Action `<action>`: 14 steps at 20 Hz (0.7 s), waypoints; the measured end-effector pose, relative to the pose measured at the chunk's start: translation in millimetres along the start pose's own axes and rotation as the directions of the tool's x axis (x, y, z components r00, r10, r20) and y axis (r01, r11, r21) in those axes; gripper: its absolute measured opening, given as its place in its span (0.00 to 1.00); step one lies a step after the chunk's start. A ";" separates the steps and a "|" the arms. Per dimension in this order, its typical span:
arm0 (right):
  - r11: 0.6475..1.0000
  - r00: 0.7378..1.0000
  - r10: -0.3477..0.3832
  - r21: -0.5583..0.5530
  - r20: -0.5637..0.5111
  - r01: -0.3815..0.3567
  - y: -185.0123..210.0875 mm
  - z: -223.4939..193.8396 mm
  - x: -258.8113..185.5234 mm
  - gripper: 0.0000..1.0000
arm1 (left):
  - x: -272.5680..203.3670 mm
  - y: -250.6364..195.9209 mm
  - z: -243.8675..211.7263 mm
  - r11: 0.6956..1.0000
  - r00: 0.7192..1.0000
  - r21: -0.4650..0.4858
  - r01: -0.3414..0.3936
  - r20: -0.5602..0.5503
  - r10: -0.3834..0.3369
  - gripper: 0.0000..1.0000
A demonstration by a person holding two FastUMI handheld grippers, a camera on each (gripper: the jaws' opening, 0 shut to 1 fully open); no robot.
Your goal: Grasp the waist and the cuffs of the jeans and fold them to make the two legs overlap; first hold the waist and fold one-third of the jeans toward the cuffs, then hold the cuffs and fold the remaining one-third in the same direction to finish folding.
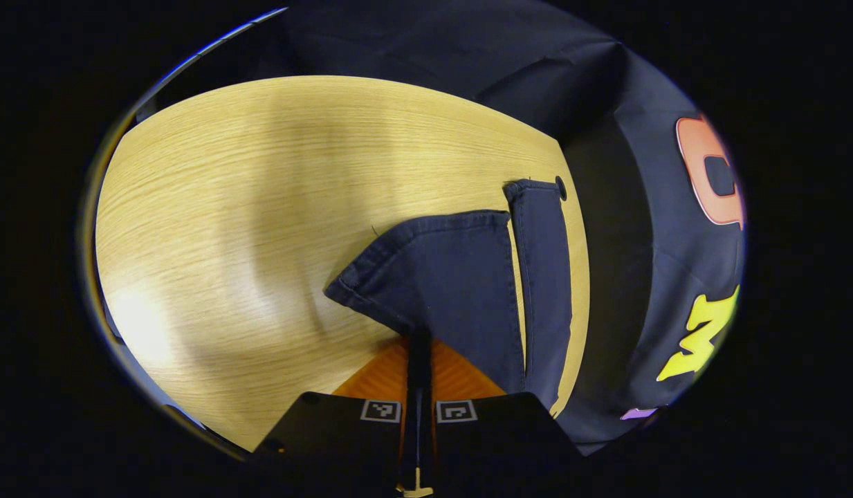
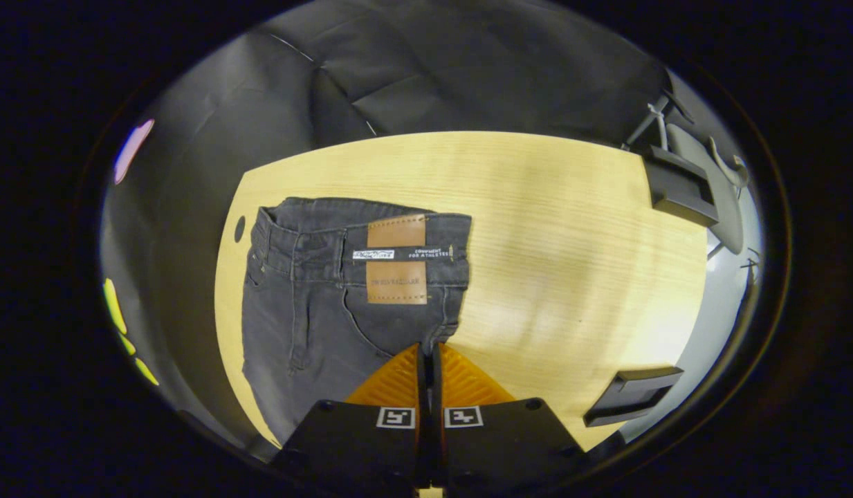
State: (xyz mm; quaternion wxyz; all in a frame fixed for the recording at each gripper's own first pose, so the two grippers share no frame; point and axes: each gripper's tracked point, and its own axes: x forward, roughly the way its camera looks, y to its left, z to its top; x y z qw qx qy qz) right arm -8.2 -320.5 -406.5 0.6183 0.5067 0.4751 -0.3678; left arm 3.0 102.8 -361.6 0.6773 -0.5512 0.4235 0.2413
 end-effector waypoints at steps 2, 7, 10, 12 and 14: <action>1.000 1.000 0.020 -0.015 -0.006 -0.020 3.5 0.9 -8.1 0.00 | -12.1 -7.7 1.3 1.000 1.000 -0.008 0.006 -0.010 -0.006 0.04; 0.986 0.987 0.163 -0.024 -0.007 -0.163 32.9 3.1 -59.2 0.01 | -42.4 -36.7 6.4 0.996 0.998 -0.068 0.049 -0.027 -0.051 0.04; 0.969 0.971 0.241 -0.054 -0.005 -0.241 62.9 7.8 -85.9 0.00 | -55.7 -61.6 14.2 0.996 0.997 -0.056 0.070 -0.030 -0.071 0.04; 0.959 0.961 0.275 -0.073 -0.013 -0.275 88.3 11.1 -98.5 0.00 | -62.0 -84.6 24.5 0.993 0.995 -0.072 0.091 -0.033 -0.093 0.04; 0.946 0.953 0.303 -0.115 -0.013 -0.302 116.4 18.4 -103.9 0.01 | -57.1 -104.8 36.7 0.992 0.994 -0.083 0.094 -0.044 -0.098 0.04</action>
